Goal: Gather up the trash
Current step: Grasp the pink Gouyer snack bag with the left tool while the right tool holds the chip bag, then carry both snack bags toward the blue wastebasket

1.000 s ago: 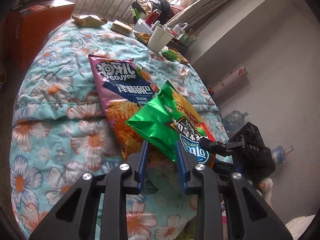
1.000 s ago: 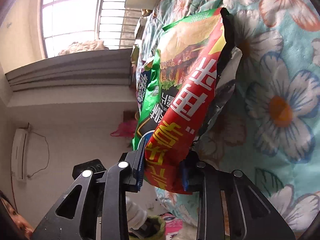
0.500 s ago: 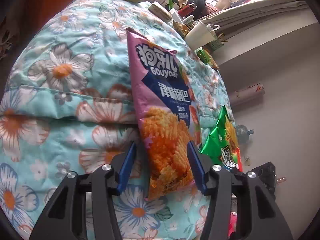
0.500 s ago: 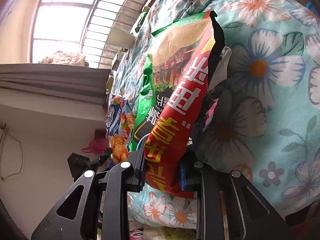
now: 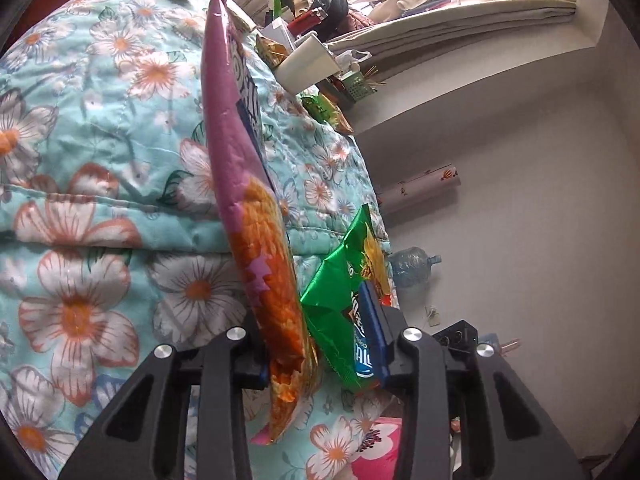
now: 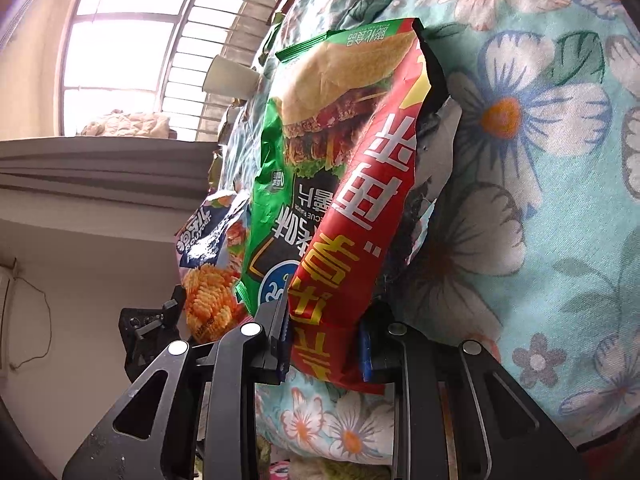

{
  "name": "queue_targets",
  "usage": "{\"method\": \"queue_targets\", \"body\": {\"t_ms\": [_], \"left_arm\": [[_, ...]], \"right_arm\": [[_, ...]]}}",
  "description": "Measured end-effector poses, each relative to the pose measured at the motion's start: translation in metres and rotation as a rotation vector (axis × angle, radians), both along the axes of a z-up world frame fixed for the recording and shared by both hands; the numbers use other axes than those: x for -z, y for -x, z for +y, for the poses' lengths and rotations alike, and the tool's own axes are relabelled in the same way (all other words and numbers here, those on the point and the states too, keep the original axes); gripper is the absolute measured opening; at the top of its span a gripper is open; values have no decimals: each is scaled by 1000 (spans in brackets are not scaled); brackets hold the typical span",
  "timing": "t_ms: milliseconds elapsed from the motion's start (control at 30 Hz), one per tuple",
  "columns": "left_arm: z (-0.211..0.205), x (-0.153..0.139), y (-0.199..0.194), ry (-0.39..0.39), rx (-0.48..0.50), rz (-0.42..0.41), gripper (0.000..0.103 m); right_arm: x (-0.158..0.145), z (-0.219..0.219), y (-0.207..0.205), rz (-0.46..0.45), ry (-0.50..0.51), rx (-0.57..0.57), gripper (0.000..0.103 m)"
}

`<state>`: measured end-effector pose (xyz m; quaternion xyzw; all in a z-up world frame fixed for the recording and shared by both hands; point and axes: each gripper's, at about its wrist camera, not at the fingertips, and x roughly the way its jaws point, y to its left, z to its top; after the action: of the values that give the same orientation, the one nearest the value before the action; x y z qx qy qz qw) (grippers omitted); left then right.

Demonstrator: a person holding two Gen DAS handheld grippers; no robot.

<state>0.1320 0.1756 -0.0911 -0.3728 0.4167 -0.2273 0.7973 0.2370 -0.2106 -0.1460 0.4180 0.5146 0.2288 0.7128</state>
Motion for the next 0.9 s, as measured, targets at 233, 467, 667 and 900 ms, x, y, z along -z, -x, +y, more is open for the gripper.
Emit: {"method": "queue_targets", "body": {"t_ms": [233, 467, 667, 900], "left_arm": [[-21, -33, 16, -337, -22, -112, 12], [-34, -62, 33, -541, -30, -259, 9], [-40, -81, 45, -568, -19, -362, 9], [-54, -102, 44, -529, 24, -431, 9]], "right_arm": [[-14, -18, 14, -72, 13, 15, 23], [-34, -31, 23, -148, 38, 42, 22], [-44, -39, 31, -191, 21, 58, 21], [-59, -63, 48, -270, 4, 101, 21]]}}
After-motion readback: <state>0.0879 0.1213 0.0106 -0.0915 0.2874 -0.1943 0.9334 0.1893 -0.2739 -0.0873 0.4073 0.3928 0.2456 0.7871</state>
